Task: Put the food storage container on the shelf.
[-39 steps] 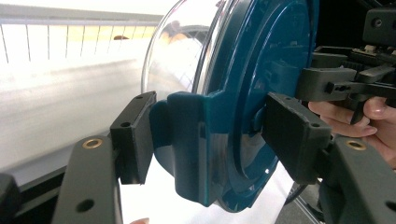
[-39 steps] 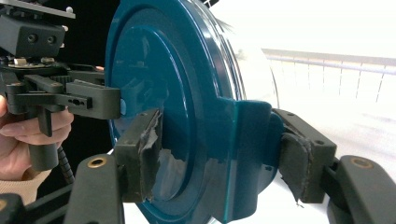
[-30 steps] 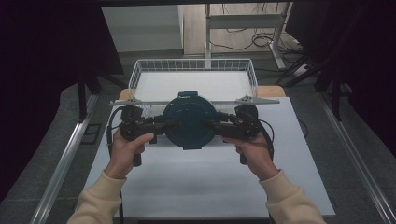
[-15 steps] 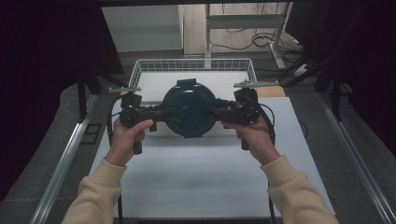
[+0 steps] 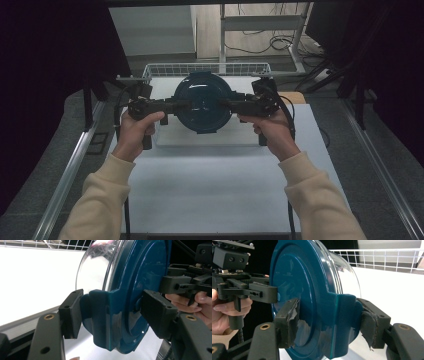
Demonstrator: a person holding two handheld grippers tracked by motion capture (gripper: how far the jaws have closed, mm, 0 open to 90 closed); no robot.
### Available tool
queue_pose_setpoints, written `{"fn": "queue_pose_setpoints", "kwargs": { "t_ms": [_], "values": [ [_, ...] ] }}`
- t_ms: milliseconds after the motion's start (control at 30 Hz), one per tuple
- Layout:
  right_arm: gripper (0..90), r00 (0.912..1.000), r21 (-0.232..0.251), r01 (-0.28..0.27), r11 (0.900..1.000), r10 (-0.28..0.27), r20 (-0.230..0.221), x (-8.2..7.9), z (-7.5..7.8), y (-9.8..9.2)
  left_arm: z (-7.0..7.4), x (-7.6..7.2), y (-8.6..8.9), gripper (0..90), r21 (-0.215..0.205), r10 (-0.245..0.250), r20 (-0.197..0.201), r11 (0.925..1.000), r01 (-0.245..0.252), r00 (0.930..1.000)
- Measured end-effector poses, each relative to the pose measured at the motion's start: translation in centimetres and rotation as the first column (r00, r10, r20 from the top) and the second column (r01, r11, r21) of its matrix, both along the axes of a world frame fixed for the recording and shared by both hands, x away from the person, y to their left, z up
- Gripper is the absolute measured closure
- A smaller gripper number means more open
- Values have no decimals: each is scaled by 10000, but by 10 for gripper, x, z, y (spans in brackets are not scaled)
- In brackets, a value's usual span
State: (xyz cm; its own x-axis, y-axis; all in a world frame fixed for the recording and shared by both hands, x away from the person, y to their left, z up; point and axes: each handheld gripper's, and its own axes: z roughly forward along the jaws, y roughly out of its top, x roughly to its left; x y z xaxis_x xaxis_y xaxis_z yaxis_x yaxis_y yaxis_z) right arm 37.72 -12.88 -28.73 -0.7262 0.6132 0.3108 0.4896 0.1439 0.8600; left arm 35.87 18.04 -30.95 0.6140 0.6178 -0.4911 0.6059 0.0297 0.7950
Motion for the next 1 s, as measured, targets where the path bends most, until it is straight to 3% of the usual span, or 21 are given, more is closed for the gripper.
{"fn": "queue_pose_setpoints", "kwargs": {
  "t_ms": [233, 533, 1000],
  "values": [
    [373, 10000, -43, 42, 10000, -42, -39, 9, 8, 2, 7, 12, 2, 365, -46, -44, 51, 10000, 44, 10000],
    [375, 9995, -26, 49, 10000, -50, -302, 38, 21, 6, 20, 43, 6, 364, -32, -93, -276, 10000, 92, 9996],
    [373, 9961, 94, 325, 9994, -317, -826, 68, 9, 3, 6, 72, 2, 363, -168, -100, -820, 9998, 87, 9966]
  ]
}}
